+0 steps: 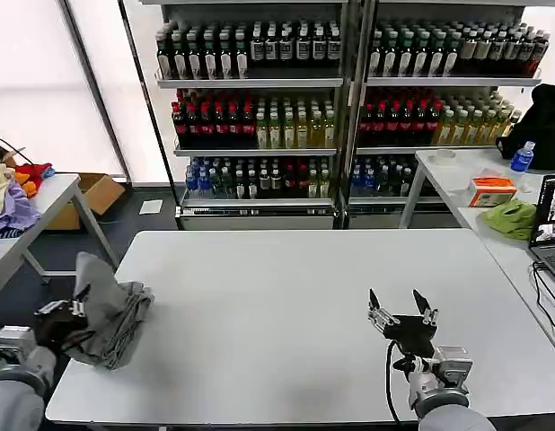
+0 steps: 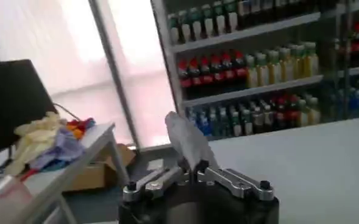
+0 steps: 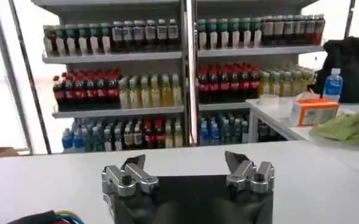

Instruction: Fold and organize the clothes.

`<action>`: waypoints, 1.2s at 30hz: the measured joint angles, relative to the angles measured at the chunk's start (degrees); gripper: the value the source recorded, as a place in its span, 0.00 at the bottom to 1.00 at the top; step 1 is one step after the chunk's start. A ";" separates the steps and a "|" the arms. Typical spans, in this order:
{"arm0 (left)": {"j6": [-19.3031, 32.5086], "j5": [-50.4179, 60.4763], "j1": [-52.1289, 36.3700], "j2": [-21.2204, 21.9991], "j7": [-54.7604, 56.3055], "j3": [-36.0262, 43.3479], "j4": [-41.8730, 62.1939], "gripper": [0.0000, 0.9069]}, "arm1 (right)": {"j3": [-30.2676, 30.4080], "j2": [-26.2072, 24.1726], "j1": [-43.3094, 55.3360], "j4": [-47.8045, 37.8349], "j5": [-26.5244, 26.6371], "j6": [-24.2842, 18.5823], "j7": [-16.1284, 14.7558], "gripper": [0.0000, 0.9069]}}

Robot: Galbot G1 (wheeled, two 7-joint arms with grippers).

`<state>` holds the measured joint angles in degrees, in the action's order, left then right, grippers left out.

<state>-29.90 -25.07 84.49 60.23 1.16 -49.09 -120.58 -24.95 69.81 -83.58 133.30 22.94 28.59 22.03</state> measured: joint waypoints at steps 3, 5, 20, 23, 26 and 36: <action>-0.59 -0.86 -0.52 2.23 1.12 3.92 -1.93 0.01 | -0.30 0.26 -0.37 -0.02 -0.61 0.18 0.06 1.00; -1.05 -1.41 -1.06 3.79 2.05 6.64 -3.41 0.01 | -0.51 0.55 -0.75 0.11 -1.07 0.37 0.19 1.00; -2.38 0.33 -8.24 13.08 5.89 26.63 -3.03 0.01 | -0.16 2.81 -3.05 -0.99 -4.46 0.10 -0.28 1.00; -2.68 0.70 -9.49 13.65 6.19 28.61 -1.49 0.01 | 0.22 3.15 -2.94 -1.07 -5.05 0.34 -0.26 1.00; -2.87 0.74 -10.55 14.16 6.36 30.06 -0.57 1.00 | 0.64 3.27 -2.62 -1.39 -5.32 0.59 -0.27 1.00; -1.15 -4.03 -11.62 15.80 5.30 32.53 1.09 1.00 | 2.75 2.97 -0.16 -3.56 -3.61 1.44 0.53 1.00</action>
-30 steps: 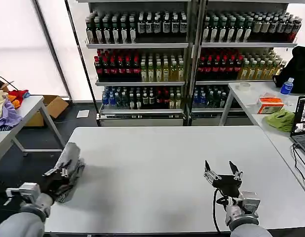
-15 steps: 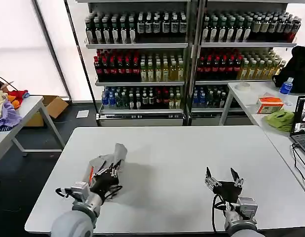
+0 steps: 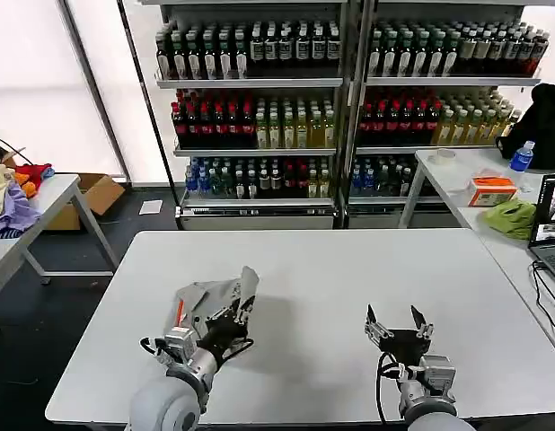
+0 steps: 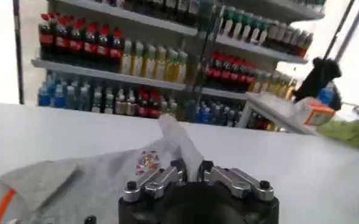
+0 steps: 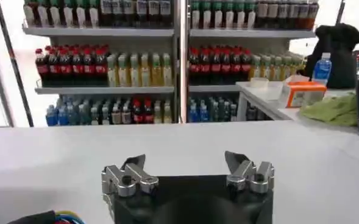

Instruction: Fold and organize the clothes.

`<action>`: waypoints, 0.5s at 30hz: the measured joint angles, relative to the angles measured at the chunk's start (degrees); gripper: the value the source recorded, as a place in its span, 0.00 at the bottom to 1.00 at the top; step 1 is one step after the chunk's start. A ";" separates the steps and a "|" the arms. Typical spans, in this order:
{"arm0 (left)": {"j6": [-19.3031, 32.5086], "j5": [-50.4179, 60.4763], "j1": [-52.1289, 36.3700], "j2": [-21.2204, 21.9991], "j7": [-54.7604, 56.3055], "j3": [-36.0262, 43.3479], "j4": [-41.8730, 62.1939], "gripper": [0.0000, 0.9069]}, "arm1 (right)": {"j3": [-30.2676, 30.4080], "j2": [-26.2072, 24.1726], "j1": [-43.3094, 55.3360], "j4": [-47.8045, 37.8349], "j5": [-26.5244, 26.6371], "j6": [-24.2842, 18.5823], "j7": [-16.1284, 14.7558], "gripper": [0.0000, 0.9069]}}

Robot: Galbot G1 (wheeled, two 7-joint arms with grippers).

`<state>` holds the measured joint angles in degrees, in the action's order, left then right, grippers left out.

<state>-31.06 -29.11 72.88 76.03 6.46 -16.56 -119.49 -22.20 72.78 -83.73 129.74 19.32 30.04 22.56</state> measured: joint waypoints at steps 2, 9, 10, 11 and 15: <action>0.15 -1.30 -0.14 -0.08 0.08 -0.02 -0.22 1.00 | 0.70 -0.24 0.93 -0.65 1.72 0.35 0.41 1.00; 1.35 -3.10 0.35 -1.50 1.35 -3.16 -1.13 1.00 | 3.98 -0.84 5.80 -4.29 11.93 1.39 2.50 1.00; 1.44 -2.89 0.52 -1.82 1.57 -3.92 -1.24 1.00 | 4.62 -0.84 6.71 -4.96 13.72 1.53 2.80 1.00; 1.46 -2.46 0.74 -2.24 1.82 -4.88 -1.41 1.00 | 5.31 -0.85 7.58 -5.63 15.41 1.71 3.15 1.00; 1.44 -1.01 1.85 -3.65 2.63 -8.56 -2.42 1.00 | 8.63 -0.99 12.10 -8.93 23.25 2.29 5.06 1.00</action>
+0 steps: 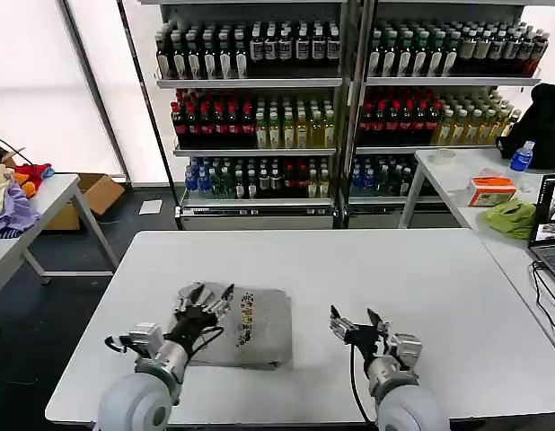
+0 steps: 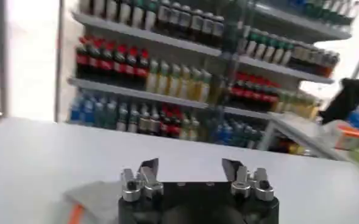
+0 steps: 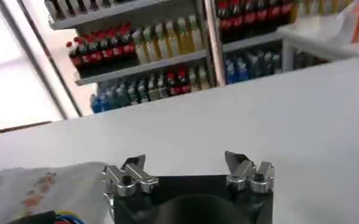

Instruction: Fold and organize the clothes.

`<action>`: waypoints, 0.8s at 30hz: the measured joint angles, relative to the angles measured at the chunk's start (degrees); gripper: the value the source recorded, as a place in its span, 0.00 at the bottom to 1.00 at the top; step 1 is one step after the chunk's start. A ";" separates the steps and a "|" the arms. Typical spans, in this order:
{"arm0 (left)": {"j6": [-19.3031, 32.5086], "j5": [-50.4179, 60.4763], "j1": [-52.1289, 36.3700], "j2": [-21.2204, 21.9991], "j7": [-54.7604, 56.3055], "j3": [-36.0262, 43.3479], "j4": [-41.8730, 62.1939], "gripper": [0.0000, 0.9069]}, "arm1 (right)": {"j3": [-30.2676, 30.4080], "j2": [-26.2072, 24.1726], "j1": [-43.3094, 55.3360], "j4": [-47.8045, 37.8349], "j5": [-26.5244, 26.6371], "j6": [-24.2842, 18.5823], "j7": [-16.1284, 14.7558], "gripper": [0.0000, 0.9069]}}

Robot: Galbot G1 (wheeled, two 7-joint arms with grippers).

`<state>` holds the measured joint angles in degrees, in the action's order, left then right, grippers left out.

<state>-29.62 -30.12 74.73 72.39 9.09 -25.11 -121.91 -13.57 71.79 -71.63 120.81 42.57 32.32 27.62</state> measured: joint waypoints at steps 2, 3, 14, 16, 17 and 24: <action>-0.12 0.66 0.87 -0.26 0.34 -1.86 -0.75 1.00 | 1.91 0.04 2.88 -2.01 4.13 0.22 0.95 1.00; -0.14 1.02 1.29 -0.33 0.43 -2.65 -1.08 1.00 | 2.86 0.10 4.32 -3.05 6.05 0.29 1.40 1.00; -0.25 3.52 6.40 0.16 1.17 -9.19 -2.76 1.00 | 11.76 1.89 16.43 -13.09 18.16 0.69 4.53 1.00; -0.25 3.67 6.90 0.16 1.20 -9.95 -3.08 1.00 | 12.50 2.26 17.32 -14.26 19.18 0.71 4.90 0.93; -0.24 3.75 7.11 0.16 1.21 -10.31 -3.19 1.00 | 12.77 2.38 17.64 -14.65 19.50 0.72 5.01 0.87; -0.28 3.93 7.70 -0.04 1.56 -11.49 -3.24 1.00 | 14.74 3.50 18.54 -16.70 20.61 0.77 5.68 0.00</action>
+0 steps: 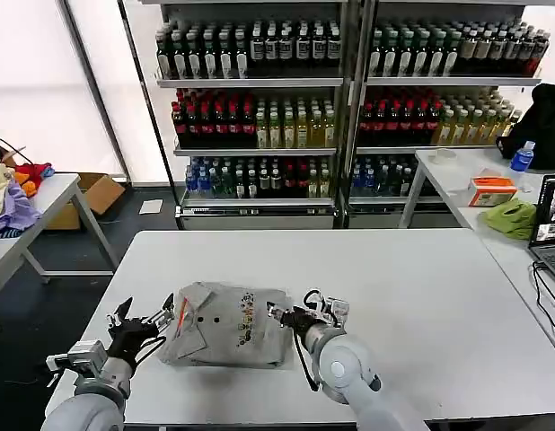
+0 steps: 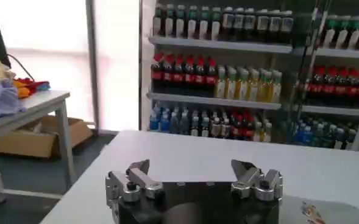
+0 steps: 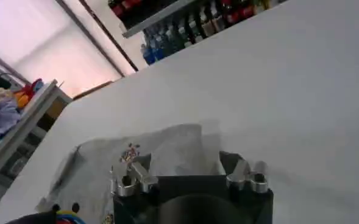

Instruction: Fold and organize the clothes.

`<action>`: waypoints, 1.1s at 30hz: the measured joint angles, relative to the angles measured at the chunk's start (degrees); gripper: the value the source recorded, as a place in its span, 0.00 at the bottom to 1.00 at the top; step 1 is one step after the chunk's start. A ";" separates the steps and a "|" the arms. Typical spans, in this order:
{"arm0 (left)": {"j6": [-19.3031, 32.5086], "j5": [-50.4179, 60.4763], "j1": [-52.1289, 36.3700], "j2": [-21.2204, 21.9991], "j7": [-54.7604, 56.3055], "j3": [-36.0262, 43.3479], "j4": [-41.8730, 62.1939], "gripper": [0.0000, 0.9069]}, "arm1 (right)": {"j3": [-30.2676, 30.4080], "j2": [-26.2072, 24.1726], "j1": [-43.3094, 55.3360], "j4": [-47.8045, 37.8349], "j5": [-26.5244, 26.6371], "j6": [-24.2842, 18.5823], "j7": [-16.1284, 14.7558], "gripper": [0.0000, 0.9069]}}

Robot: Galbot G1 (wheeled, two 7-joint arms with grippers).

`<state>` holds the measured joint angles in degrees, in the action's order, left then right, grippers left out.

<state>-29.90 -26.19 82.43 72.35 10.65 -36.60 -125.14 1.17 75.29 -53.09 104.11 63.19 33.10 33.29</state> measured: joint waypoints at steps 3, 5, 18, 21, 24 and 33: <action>-0.01 0.04 0.09 0.00 0.04 -0.19 0.06 1.00 | 0.47 0.35 0.03 -0.39 -0.01 0.02 0.32 0.00; -0.02 -0.07 0.22 0.01 0.05 -0.30 0.07 1.00 | 0.68 0.63 -0.22 -0.47 -0.04 0.03 0.57 0.00; 0.05 -0.04 1.18 0.74 0.10 -0.23 -0.46 1.00 | 0.24 1.06 -2.63 -0.55 -2.31 -0.32 0.90 0.00; 0.05 0.01 1.25 0.97 0.15 -0.08 -0.46 1.00 | 0.00 0.62 -3.13 -0.11 -3.24 -0.30 0.87 0.00; 0.05 0.04 1.20 1.12 0.27 -0.02 -0.62 1.00 | -0.30 -0.19 -3.51 0.55 -4.13 -0.14 0.57 0.00; -0.05 0.08 1.01 1.48 0.27 0.16 -1.24 1.00 | -2.17 -6.50 -1.44 1.39 -4.95 0.27 -1.19 0.00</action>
<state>-29.95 -26.12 83.43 73.83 10.92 -36.44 -126.38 -1.00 68.79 -54.53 105.50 58.23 33.37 32.11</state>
